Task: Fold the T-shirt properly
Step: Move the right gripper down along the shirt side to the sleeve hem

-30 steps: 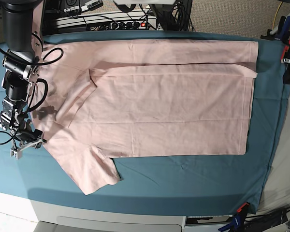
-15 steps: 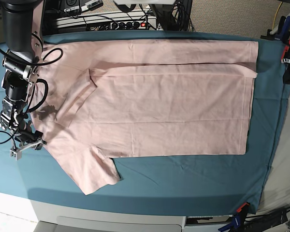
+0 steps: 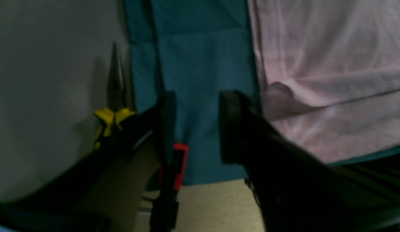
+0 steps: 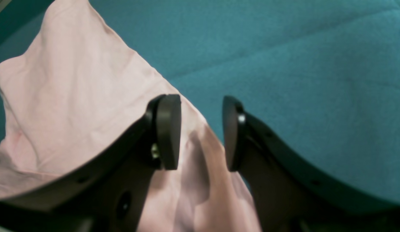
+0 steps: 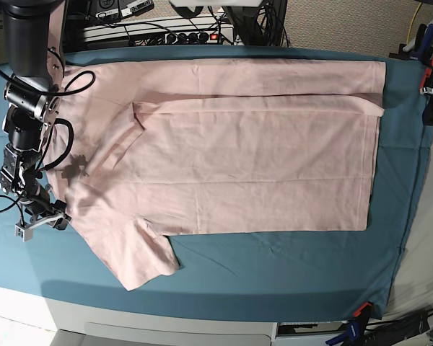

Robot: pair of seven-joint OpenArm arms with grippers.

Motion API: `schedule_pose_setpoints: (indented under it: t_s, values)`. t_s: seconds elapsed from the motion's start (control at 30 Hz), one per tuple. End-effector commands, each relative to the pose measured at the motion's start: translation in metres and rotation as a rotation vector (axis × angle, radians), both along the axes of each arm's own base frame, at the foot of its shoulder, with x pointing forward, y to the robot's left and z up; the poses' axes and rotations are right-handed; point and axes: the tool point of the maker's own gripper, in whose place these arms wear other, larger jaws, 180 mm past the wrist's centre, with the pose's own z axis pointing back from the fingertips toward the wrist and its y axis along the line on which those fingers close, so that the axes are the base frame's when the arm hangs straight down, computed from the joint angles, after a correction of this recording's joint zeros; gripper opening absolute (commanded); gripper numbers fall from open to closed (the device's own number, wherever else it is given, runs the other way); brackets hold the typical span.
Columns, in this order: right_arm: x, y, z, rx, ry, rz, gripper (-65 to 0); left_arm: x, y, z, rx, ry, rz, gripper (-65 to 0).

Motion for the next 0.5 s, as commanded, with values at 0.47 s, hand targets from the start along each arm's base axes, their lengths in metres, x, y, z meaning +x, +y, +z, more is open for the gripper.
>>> schedule_pose_setpoints:
  t_s: [0.47]
  values:
    - [0.001,-0.002,-0.004,-0.089,-0.002,0.0,-36.2,0.007,0.002,0.012,0.011,-0.037,-0.013,-41.3]
